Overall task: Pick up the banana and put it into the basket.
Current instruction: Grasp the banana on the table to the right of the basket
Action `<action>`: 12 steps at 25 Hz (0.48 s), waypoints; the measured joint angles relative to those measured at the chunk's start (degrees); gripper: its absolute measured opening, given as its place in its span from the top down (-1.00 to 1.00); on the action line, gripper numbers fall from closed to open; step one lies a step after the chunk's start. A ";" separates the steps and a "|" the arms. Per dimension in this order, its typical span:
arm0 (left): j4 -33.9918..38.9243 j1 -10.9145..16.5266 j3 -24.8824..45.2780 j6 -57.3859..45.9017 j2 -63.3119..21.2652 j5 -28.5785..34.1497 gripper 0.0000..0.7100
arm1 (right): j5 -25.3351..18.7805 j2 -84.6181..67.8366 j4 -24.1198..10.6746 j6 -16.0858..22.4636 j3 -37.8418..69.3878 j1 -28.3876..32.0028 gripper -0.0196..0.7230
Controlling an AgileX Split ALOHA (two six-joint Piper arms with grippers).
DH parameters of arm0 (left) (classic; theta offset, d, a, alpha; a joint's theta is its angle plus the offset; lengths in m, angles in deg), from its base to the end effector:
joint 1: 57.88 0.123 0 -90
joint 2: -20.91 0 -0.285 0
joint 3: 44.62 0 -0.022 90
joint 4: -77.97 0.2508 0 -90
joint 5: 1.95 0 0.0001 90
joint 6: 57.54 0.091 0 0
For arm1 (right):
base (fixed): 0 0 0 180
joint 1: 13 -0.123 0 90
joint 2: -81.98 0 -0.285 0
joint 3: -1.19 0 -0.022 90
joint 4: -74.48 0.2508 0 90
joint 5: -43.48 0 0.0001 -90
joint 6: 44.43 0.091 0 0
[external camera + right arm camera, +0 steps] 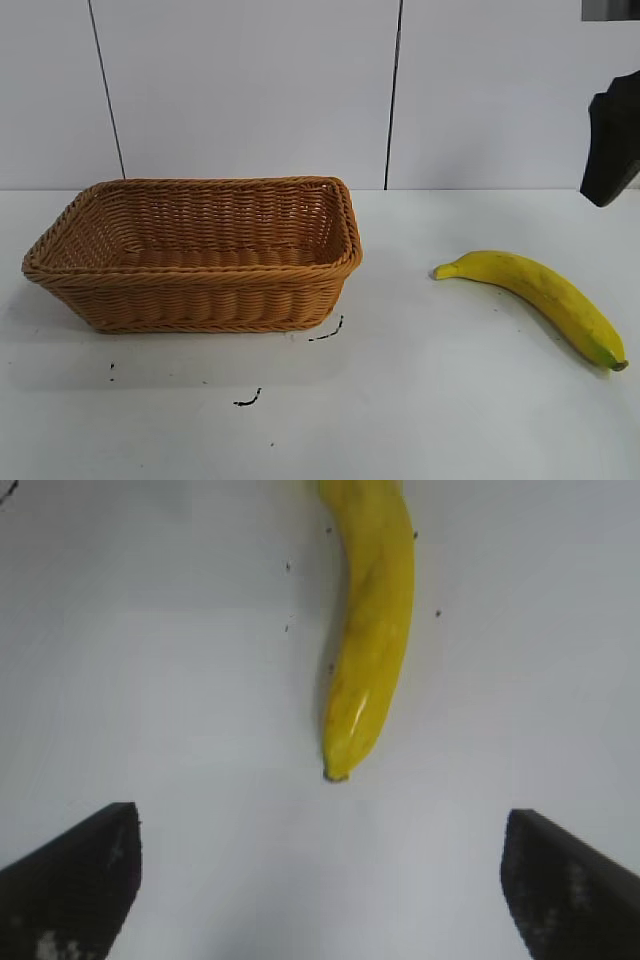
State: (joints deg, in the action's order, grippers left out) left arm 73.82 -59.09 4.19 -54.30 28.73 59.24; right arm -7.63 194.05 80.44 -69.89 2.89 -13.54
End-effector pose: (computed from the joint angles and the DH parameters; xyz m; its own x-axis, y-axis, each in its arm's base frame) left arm -0.0048 -0.0057 0.2757 -0.4638 0.0314 -0.8854 0.0872 0.9961 -0.0104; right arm 0.3692 0.0108 0.2186 -0.8849 -0.3771 -0.2736 -0.3853 0.9224 -0.0250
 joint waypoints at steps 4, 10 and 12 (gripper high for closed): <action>0.00 0.00 0.00 0.00 0.00 0.00 -0.94 | 1.36 4.89 0.00 -1.30 -0.32 0.00 -0.89; 0.00 0.00 0.00 0.00 0.00 0.00 -0.94 | 4.03 8.15 0.00 -1.93 -0.32 0.00 -0.89; 0.00 0.00 0.00 0.00 0.00 0.00 -0.94 | 6.12 9.02 0.00 -2.09 -0.34 0.00 -0.89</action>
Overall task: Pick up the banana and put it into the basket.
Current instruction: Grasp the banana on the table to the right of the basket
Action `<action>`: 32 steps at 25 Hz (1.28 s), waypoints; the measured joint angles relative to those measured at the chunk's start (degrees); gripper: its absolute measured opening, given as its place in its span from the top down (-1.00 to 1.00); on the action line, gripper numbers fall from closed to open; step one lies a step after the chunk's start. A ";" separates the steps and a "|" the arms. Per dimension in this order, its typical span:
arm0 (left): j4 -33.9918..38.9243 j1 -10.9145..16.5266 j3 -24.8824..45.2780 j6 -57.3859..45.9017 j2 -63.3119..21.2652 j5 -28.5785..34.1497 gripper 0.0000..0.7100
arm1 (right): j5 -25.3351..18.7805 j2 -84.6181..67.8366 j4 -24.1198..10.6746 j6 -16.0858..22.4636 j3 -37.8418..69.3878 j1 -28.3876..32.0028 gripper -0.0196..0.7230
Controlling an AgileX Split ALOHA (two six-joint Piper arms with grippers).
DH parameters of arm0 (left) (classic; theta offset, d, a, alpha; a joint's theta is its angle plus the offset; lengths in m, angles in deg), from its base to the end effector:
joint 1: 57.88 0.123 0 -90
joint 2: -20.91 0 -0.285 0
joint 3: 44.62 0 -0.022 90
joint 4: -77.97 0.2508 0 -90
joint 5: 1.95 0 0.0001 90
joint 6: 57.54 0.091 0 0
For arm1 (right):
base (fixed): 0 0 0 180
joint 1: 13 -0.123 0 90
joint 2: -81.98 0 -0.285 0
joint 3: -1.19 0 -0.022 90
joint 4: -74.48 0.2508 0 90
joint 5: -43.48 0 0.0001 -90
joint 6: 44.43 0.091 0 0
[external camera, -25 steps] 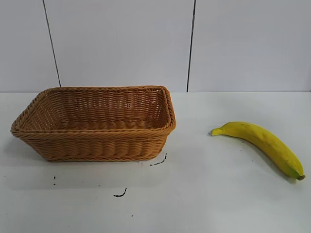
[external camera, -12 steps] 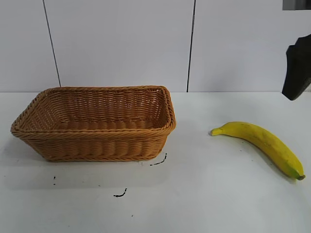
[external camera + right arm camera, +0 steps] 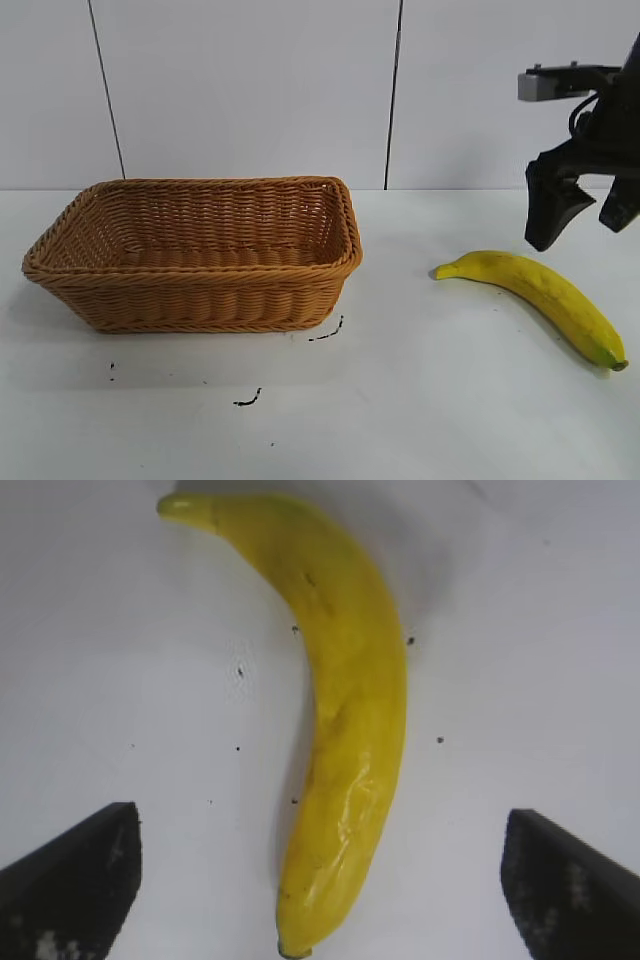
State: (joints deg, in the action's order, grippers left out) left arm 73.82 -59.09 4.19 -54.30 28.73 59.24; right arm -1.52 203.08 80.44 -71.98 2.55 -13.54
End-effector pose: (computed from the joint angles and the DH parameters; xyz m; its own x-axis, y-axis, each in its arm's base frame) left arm -0.0048 -0.0057 0.2757 -0.4638 0.0314 -0.8854 0.0872 0.9961 -0.0104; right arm 0.3904 0.0104 0.1624 -0.8857 -0.4033 -0.2302 -0.4097 0.9120 -0.0213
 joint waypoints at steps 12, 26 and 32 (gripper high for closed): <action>0.00 0.00 0.00 0.00 0.00 0.00 -0.94 | 7.52 6.59 1.79 0.00 0.00 0.00 -0.89; 0.05 0.00 0.00 0.00 0.00 0.00 -0.94 | 8.41 8.85 2.06 3.13 -0.05 0.00 -0.55; 0.05 0.00 0.00 0.00 0.00 0.00 -0.94 | 7.04 8.85 1.26 3.98 -0.05 0.00 0.13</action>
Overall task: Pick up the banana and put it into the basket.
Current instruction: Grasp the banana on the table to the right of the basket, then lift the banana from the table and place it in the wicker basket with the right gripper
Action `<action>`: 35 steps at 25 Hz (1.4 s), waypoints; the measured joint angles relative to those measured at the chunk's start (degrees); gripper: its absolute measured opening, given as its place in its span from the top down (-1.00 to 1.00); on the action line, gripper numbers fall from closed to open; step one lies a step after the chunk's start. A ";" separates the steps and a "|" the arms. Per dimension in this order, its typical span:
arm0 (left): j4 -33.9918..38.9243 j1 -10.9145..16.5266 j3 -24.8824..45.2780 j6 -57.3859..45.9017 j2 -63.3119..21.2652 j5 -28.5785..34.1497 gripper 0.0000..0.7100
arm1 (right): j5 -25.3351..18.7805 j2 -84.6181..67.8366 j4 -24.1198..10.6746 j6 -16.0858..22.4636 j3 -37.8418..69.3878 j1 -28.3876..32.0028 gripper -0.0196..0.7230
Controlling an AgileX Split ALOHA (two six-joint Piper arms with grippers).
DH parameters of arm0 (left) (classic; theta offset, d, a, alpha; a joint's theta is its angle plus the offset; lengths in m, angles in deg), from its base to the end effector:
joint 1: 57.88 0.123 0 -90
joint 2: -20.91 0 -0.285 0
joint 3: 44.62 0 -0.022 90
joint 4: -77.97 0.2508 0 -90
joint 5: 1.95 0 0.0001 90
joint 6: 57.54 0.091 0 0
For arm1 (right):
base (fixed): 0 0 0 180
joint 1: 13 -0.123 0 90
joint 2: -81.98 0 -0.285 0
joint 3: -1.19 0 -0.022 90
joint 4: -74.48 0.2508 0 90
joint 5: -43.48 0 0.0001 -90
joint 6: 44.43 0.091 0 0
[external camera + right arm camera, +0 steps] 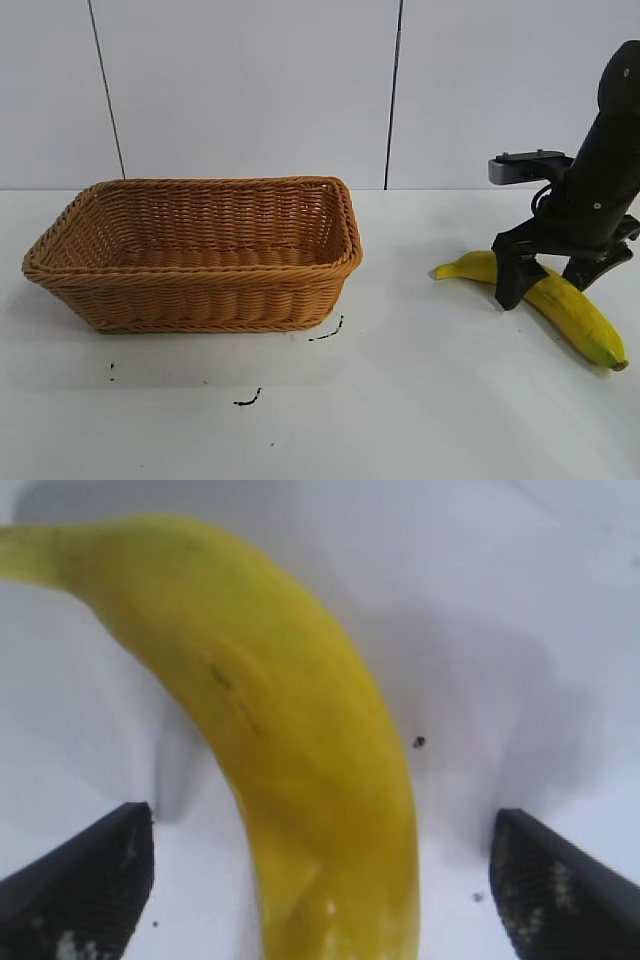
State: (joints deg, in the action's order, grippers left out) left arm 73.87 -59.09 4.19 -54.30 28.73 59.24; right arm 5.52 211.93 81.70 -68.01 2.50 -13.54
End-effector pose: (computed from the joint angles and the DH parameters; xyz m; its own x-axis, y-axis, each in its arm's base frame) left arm -0.0048 -0.0056 0.2757 -0.4638 0.0318 -0.8854 0.0867 0.9962 -0.0097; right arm 0.4032 0.0108 0.1035 -0.9268 -0.3148 -0.2049 -0.3243 0.9459 0.0136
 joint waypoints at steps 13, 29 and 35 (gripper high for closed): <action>0.00 0.00 0.00 0.00 0.00 0.00 -0.94 | -7.02 -12.36 -1.82 0.05 -0.18 0.00 0.13; 0.00 0.00 0.00 0.00 0.00 0.00 -0.94 | -22.28 -12.05 -2.67 1.35 -23.26 -5.80 0.13; 0.00 0.00 0.00 0.00 0.00 0.00 -0.94 | -24.33 -5.53 -2.76 1.40 -32.38 -14.85 0.13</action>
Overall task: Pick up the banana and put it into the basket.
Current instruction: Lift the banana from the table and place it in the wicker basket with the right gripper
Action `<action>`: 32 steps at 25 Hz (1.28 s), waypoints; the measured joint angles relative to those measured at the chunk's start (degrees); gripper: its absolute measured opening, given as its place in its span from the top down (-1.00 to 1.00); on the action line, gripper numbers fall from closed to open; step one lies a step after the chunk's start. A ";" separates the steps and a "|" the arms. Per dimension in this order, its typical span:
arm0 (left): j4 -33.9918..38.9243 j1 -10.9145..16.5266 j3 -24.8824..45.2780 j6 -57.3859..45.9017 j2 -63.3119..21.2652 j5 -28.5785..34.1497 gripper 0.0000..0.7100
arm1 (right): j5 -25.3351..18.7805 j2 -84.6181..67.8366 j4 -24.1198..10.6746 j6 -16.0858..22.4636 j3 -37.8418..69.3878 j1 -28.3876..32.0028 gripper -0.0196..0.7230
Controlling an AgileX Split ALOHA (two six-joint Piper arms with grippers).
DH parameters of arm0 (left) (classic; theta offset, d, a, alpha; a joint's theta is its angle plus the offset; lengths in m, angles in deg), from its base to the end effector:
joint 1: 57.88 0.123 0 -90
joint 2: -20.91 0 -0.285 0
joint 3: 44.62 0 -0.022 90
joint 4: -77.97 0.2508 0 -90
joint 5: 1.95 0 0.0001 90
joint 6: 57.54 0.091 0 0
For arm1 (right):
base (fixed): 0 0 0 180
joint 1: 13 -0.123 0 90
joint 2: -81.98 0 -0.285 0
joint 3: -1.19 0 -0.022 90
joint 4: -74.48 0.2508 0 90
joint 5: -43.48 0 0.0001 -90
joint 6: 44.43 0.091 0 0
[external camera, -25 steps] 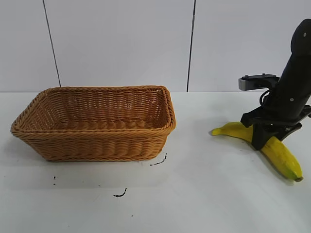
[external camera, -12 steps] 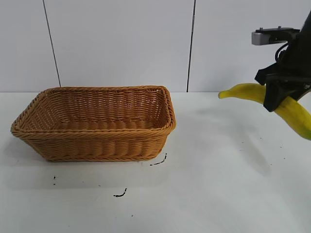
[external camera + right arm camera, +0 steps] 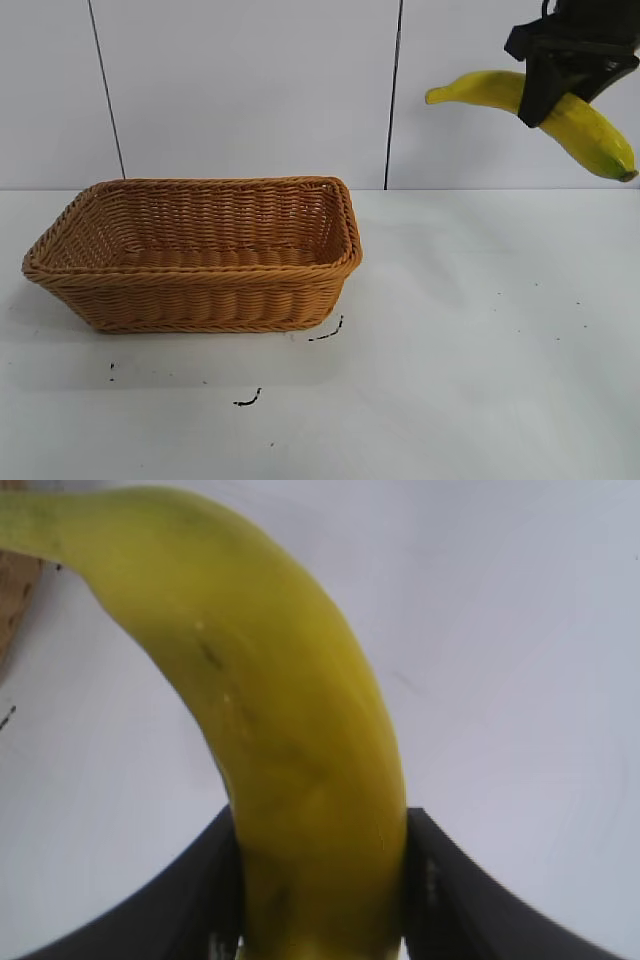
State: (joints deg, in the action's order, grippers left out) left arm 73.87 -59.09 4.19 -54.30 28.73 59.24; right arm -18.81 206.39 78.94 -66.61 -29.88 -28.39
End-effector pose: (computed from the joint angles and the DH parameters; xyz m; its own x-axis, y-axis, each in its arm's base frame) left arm -0.0048 -0.0056 0.2757 -0.4638 0.0318 -0.8854 0.0867 0.9962 -0.0097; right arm 0.4324 0.1255 0.2828 -0.7238 -0.5549 -0.4101 -0.5761 0.8131 -0.0834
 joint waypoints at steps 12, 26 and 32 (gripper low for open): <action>-0.05 0.00 0.00 0.00 0.00 0.00 -0.94 | 5.38 9.36 -3.98 -9.76 -10.53 -16.88 0.13; -0.05 0.00 0.00 0.00 0.00 0.00 -0.94 | 22.59 17.75 -9.82 -15.08 -10.70 -23.68 0.13; -0.05 0.00 0.00 0.00 0.00 0.00 -0.94 | 23.90 22.78 -9.77 -15.08 -10.70 -23.01 0.13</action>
State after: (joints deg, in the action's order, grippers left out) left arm 73.82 -59.09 4.19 -54.30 28.73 59.24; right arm 5.10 229.18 69.17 -81.68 -40.58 -51.40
